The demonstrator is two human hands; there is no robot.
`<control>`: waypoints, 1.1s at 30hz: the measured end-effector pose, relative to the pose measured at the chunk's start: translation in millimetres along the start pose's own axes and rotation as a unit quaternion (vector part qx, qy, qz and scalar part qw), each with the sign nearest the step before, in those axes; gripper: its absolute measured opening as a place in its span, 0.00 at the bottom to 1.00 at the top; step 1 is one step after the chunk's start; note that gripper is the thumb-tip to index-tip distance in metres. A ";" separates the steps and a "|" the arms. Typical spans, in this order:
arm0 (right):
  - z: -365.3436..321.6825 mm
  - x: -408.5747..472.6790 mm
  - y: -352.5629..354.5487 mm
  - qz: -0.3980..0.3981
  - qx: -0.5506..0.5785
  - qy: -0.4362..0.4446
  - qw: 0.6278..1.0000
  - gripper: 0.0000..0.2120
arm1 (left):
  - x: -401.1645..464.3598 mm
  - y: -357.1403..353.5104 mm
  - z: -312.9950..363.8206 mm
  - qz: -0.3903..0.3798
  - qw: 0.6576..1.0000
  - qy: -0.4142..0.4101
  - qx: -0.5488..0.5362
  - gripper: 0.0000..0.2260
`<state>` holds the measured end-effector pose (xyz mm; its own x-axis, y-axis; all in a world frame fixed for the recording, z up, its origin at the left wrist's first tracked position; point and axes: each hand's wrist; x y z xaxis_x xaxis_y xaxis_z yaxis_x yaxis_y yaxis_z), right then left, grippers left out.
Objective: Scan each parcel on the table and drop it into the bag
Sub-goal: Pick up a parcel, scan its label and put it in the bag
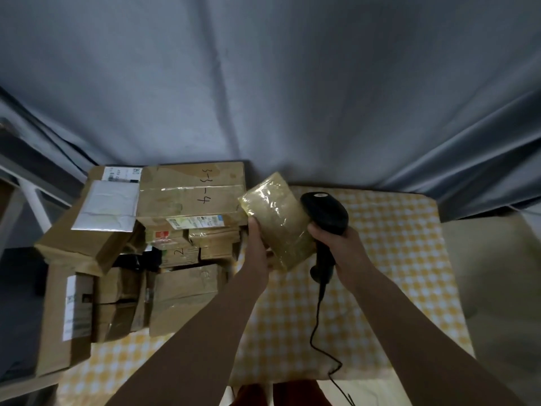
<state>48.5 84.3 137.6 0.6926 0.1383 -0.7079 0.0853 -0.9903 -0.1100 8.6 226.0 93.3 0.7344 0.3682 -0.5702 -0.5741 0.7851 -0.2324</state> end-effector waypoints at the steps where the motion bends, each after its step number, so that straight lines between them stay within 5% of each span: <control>1: -1.2 -7.4 -5.2 0.001 -0.011 0.012 1.000 0.14 | -3.8 1.5 3.1 0.013 1.000 0.003 -0.012 0.36; 9: -7.5 -34.5 -25.7 0.019 -0.031 0.049 0.998 0.11 | -25.1 8.4 42.8 0.009 0.997 -0.020 -0.070 0.35; 14: 1.5 -49.1 -36.0 0.012 0.016 0.020 1.000 0.13 | -31.8 22.7 67.2 -0.045 0.997 -0.065 -0.008 0.31; 19: 8.5 -57.7 -44.8 -0.014 0.035 0.023 0.999 0.17 | -22.3 50.9 67.2 -0.050 0.992 -0.094 0.062 0.43; 26: 10.2 -66.8 -48.8 -0.070 0.000 0.001 0.998 0.19 | -33.2 105.1 94.1 -0.225 0.971 -0.054 0.059 0.38; 29: 10.1 -72.5 -61.7 -0.089 -0.003 0.005 0.996 0.26 | -31.8 115.9 96.7 -0.247 0.968 -0.042 0.022 0.45; 33: 7.1 -77.0 -72.1 -0.092 -0.039 0.017 0.995 0.27 | -34.9 128.5 98.7 -0.278 0.960 -0.033 -0.015 0.38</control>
<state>-16.1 145.2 195.1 0.6831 0.3183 -0.6573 0.2674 -0.9465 -0.1805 -55.1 363.2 161.2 0.9512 -0.0708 -0.3002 -0.0971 0.8550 -0.5094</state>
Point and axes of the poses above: each hand's wrist, its own x-axis towards the middle knuckle, its own y-axis out of the back of the hand, z = x × y, and after that the axes turned 13 degrees about -y, right-handed
